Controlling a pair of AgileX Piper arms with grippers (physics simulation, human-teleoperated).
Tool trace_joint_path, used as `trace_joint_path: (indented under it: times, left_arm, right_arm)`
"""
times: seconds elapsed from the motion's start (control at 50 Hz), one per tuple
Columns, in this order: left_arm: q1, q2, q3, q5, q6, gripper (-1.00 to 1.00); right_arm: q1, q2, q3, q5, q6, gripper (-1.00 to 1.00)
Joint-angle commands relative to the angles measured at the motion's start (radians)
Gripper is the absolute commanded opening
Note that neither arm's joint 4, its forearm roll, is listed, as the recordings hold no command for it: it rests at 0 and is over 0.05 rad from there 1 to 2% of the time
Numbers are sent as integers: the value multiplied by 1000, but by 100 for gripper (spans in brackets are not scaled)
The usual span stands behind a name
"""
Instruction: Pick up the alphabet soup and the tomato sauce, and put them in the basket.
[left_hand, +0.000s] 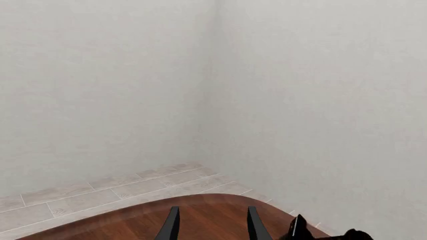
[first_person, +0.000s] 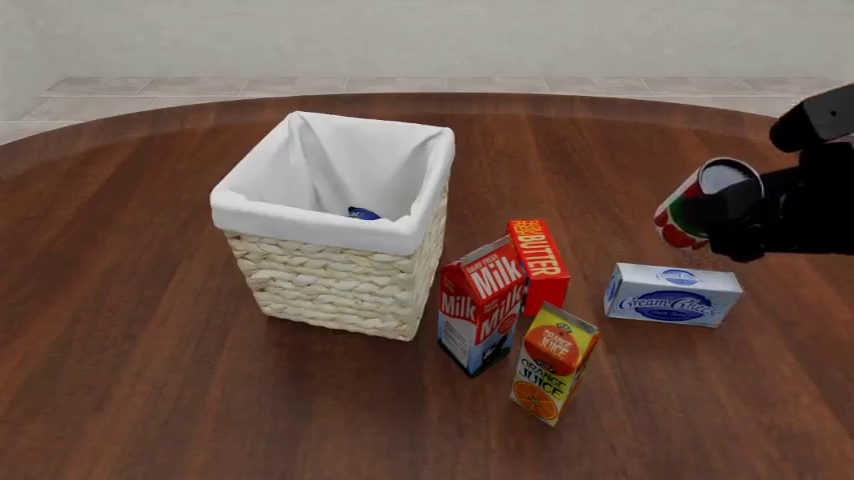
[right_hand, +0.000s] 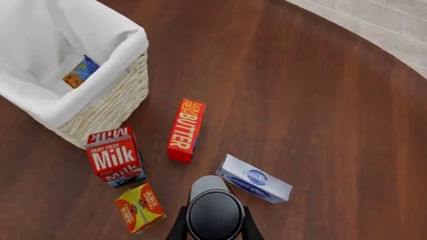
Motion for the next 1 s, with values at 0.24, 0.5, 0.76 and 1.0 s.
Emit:
trace_joint_path:
  times: [0.24, 0.5, 0.76, 1.0]
  left_arm:
    - [0, 0, 0, 0, 0, 100]
    - [0, 0, 0, 0, 0, 100]
    - [0, 0, 0, 0, 0, 100]
    - [0, 0, 0, 0, 0, 100]
  right_arm:
    - [106, 85, -95, -45, 42, -100]
    - [166, 125, -123, -79, 69, -100]
    - [201, 165, -151, -97, 78, -100]
    - [246, 185, -181, -109, 90, -100]
